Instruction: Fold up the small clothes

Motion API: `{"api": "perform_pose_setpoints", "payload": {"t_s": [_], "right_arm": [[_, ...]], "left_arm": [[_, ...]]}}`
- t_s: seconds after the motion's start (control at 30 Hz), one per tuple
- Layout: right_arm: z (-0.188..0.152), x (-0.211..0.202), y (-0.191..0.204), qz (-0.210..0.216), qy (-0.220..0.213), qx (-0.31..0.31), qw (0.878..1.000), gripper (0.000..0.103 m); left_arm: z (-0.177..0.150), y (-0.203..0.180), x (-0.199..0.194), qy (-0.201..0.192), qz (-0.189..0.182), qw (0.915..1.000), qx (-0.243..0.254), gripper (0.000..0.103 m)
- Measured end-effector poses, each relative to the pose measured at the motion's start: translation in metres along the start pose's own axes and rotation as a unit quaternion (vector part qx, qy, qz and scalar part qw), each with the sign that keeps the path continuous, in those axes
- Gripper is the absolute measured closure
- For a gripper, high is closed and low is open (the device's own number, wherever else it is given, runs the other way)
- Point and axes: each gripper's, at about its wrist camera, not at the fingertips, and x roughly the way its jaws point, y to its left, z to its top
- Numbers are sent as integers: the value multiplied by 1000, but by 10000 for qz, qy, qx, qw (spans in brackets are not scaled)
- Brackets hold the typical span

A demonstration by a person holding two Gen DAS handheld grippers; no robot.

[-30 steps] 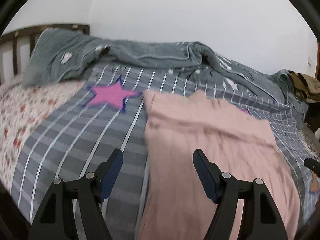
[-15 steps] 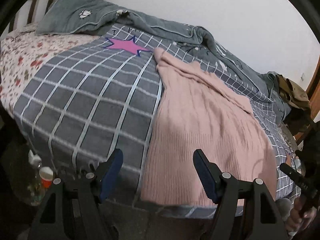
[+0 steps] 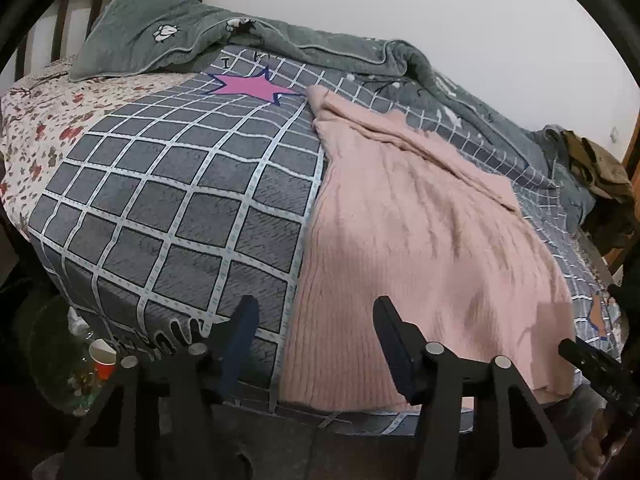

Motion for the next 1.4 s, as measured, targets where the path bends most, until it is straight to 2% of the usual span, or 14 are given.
{"api": "perform_pose_setpoints", "payload": {"t_s": [0.03,0.07,0.23,0.53,1.03,1.27,1.33,1.4], "right_arm": [[-1,1,1,17,15,-1,10000,64],[-1,3,1,43,55,-19,10000,68],[-7,11,2,22,111,-85,9999,77],[-15,15,2,53,-34,-125,9999,78],[-18,14,3,-20,-176,-128,9998,77],[-16,15,0,109,-88,-45,9999,79],[-16,16,0,109,-74,-69,9999,81],[-16,16,0,113,-71,-88,9999,81]], "left_arm": [[0,0,1,15,-20,10000,-11,55],[-1,0,1,16,-28,10000,-18,55],[-1,0,2,21,-25,10000,-41,57],[-2,-1,11,162,-32,9998,-75,68],[-2,-1,11,117,73,9999,-48,70],[-3,-3,11,127,129,9998,45,71],[-2,-3,12,174,69,9998,11,79],[-2,-1,12,180,63,9998,-32,80]]}}
